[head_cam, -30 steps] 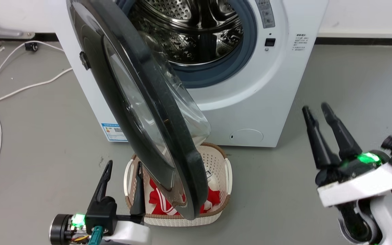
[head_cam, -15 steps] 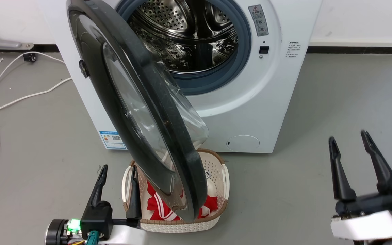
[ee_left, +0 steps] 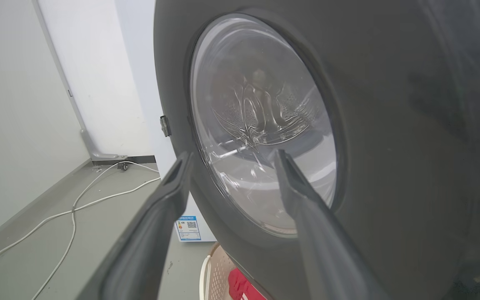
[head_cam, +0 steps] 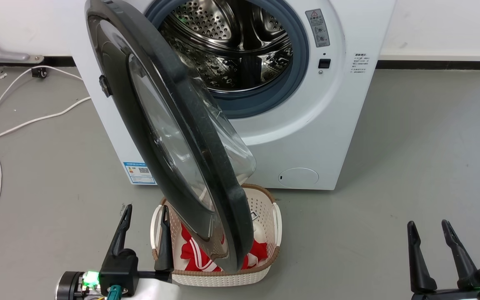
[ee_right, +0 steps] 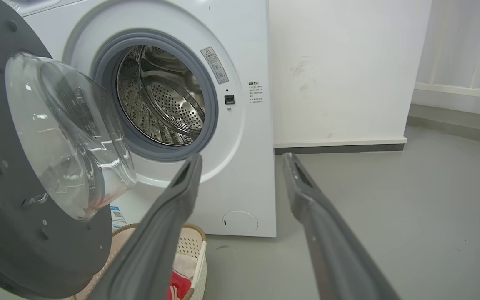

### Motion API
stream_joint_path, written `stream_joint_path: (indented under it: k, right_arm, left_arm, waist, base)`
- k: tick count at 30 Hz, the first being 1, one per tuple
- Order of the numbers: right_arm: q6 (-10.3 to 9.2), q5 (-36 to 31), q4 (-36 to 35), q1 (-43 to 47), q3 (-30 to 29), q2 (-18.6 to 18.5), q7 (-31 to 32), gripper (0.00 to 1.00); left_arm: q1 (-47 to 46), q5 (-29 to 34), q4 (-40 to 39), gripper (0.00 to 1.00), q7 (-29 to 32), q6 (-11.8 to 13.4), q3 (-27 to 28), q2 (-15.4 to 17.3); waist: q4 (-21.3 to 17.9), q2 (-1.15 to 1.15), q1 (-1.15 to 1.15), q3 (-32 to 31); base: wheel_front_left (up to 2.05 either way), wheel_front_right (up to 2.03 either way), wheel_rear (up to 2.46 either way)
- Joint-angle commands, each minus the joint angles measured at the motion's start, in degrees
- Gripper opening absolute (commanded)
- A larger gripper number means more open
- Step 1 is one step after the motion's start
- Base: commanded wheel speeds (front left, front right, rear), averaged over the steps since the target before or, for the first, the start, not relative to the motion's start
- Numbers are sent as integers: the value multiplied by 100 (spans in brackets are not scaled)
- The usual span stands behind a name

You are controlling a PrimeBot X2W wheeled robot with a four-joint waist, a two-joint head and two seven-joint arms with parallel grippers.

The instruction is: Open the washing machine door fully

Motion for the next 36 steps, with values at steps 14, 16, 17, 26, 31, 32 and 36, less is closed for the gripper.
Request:
stream_joint_path:
  k: [14,16,17,26,31,32,36]
  right_arm:
    - [-6,138,53,-39,117,21,-12,100]
    - [-6,138,30,-43,123,21,-12,100]
    - [-6,135,21,-44,127,21,-12,100]
    - [-6,108,1,-109,221,21,-12,100]
    - [-6,116,29,-143,262,21,-12,100]
    - [-6,114,31,-149,268,21,-12,100]
    - [-6,106,15,-189,300,21,-12,100]
  left_arm:
    - [-36,-39,-69,0,-16,59,162,15]
    - [-119,-8,-212,0,-16,88,216,42]
    - [-161,-9,-308,0,-16,95,247,51]
    - [-706,210,-1549,0,-15,76,37,128]
    - [-1040,321,-2103,0,-15,-66,-522,91]
    - [-1099,337,-2174,0,-15,-88,-663,84]
    - [-1306,373,-2324,0,-15,-225,-1269,43]
  waist:
    - [-33,0,0,-20]
    - [-34,0,0,-18]
    - [-34,0,0,-16]
    - [-84,0,0,35]
    - [-116,0,0,64]
    - [-124,0,0,68]
    - [-160,0,0,86]
  base:
    - [0,0,0]
    - [0,0,0]
    - [0,0,0]
    - [0,0,0]
    - [0,0,0]
    - [0,0,0]
    - [0,0,0]
